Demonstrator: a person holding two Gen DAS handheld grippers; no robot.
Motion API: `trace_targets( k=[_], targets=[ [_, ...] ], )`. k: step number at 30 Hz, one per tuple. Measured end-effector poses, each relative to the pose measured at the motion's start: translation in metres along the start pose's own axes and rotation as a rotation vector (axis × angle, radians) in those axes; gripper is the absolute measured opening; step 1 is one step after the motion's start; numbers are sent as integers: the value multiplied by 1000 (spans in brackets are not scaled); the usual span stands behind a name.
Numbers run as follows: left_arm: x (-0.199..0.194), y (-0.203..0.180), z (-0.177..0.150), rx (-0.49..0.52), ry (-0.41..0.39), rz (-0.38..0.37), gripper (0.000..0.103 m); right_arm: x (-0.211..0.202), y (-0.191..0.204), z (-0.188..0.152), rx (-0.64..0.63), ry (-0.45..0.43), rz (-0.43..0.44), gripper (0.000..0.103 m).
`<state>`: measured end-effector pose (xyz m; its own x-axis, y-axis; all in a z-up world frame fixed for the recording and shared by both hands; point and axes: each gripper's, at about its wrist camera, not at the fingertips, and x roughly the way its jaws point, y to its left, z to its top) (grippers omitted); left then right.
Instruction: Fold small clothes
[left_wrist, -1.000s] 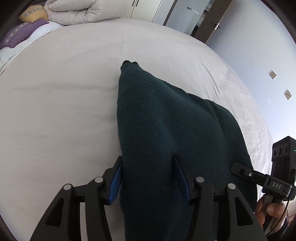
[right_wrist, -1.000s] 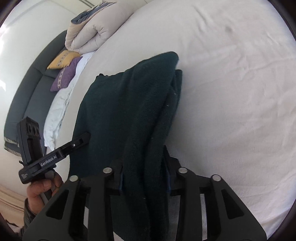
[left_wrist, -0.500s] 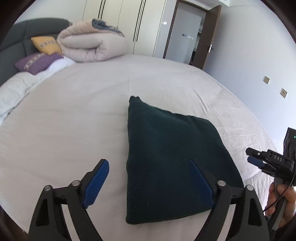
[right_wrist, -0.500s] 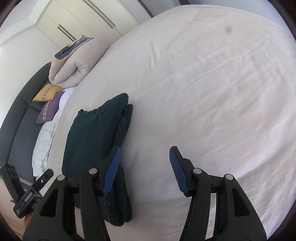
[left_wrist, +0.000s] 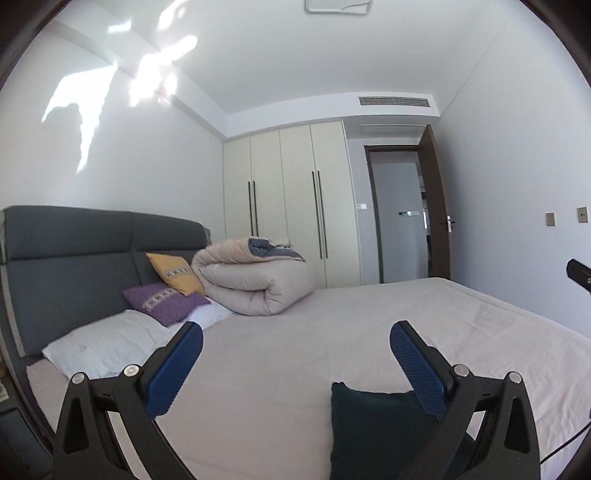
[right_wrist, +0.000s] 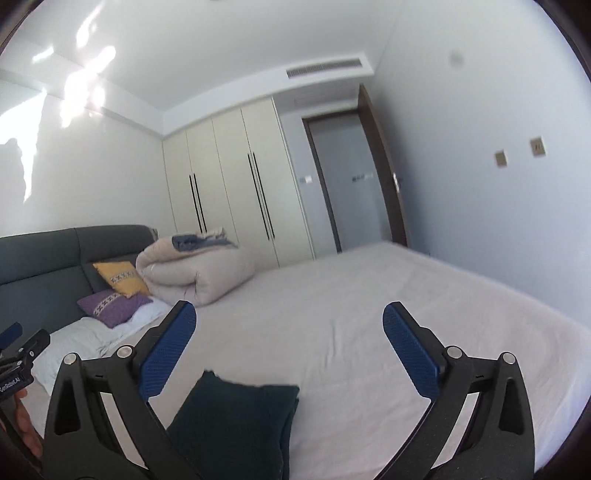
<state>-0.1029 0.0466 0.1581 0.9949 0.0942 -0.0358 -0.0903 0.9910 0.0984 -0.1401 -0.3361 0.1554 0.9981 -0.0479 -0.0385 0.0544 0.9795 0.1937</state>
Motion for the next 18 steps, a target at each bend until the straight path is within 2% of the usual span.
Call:
trace_targets(
  k=[3,7,8,11,14,18],
  targets=[
    [2,-8,7,87,89,9,103,-24,12,19,-86,-59,4,103],
    [12,-11,-3,75,188,-9,103,-39,20,24,-111,-36,24,103],
    [17,-10,-8,64,227,-13,103,-38,21,22,-118,-8,29,103],
    [34,-12,-29,45,341,-34,103,-24,22,6,-154,147,16,103],
    [44,-16,-53,63,441,-43,103,-14,12,-14,-104,255,-26,103],
    [58,-12,-77,14,563,-72,103,11,2,-43,-57,391,-80,103]
  ],
)
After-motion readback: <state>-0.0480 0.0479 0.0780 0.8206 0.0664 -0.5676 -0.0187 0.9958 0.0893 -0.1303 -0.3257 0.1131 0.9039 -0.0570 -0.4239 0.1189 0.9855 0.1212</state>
